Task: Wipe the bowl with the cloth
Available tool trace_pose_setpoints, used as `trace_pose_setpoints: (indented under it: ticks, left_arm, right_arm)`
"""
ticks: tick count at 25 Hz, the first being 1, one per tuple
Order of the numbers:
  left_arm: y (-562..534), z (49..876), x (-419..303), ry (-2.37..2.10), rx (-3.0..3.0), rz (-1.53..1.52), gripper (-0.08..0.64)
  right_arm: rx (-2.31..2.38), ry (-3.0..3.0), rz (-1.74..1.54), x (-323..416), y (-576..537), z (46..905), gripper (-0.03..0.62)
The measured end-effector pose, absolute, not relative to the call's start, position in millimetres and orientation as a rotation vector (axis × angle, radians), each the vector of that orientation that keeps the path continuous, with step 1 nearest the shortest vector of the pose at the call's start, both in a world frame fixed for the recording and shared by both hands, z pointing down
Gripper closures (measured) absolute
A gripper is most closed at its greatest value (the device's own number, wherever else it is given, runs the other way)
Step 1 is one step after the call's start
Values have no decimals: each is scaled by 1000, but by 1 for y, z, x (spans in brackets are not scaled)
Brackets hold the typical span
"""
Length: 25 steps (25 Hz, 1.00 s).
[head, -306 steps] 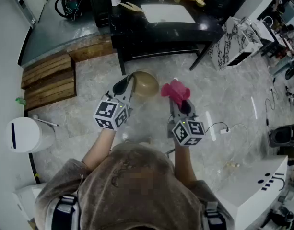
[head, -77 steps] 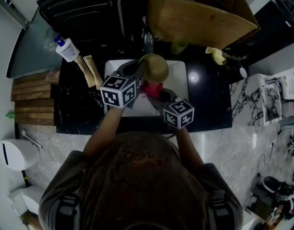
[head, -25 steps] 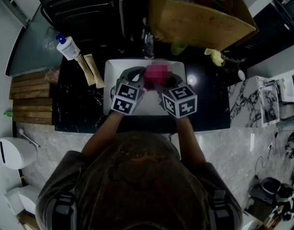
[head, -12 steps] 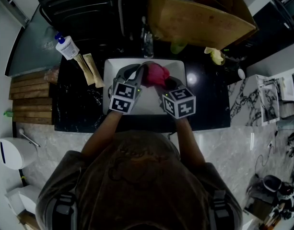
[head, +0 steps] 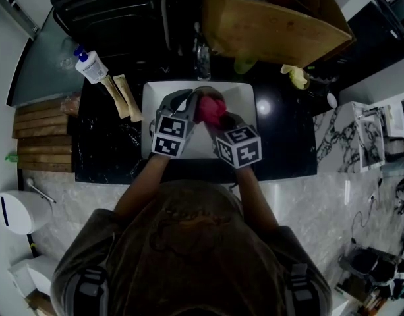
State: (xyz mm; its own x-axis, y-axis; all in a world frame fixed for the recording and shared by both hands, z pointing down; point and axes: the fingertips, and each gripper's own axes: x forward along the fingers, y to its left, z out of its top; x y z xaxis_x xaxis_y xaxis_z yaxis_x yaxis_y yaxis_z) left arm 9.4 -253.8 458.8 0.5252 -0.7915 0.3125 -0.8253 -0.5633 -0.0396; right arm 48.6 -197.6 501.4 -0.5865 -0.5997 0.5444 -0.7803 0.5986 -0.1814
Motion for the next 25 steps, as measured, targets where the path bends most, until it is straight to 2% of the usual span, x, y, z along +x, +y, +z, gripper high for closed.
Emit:
trace_pose_setpoints:
  ticks: [25]
  left_arm:
    - [-245, 477, 21, -1305, 2648, 528, 540]
  right_arm:
    - [1081, -2385, 453, 43, -208, 489, 483]
